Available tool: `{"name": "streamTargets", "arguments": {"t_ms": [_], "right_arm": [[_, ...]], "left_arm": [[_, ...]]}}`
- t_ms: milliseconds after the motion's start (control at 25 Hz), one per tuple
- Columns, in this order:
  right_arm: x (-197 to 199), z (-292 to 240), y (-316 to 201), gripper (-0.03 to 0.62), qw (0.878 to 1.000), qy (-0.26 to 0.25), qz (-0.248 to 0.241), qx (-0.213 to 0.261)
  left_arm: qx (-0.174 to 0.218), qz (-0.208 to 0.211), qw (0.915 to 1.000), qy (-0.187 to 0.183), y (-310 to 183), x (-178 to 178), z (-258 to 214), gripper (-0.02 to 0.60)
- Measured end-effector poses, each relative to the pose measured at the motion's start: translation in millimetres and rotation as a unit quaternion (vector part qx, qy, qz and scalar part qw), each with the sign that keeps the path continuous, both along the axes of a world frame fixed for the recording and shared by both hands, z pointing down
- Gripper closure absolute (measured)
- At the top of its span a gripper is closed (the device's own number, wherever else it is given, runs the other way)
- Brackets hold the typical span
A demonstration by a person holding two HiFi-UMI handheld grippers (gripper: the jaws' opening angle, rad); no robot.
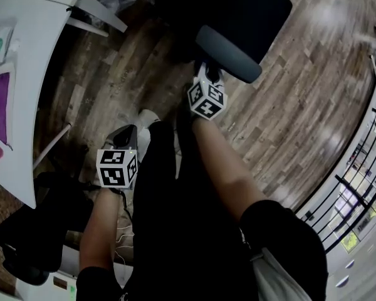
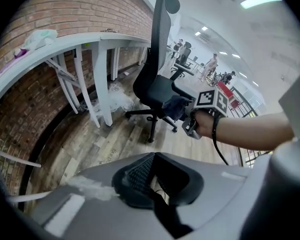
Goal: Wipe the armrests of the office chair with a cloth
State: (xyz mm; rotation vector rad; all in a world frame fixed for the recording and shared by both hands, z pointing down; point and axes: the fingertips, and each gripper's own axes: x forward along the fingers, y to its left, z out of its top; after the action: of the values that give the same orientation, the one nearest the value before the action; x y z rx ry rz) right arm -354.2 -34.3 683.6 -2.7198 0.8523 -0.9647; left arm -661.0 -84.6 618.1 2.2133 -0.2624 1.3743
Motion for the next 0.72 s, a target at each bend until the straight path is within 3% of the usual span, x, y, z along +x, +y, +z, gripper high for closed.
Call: {"name": "streamTargets", "arguments": {"t_ms": [440, 720], "right_arm": [[-5.1, 69.2, -51.8, 0.522, 0.991, -0.034, -0.102, -0.074], [-6.7, 113.7, -40.1, 0.519, 0.992, -0.083, -0.063, -0.068]], "left_arm": [[-0.016, -0.01, 0.9996, -0.021, 5.9, -12.8, 19.0, 0.575], [-0.033, -0.025, 0.9983, -0.041, 20.3, -24.2, 37.3, 0.575]]}}
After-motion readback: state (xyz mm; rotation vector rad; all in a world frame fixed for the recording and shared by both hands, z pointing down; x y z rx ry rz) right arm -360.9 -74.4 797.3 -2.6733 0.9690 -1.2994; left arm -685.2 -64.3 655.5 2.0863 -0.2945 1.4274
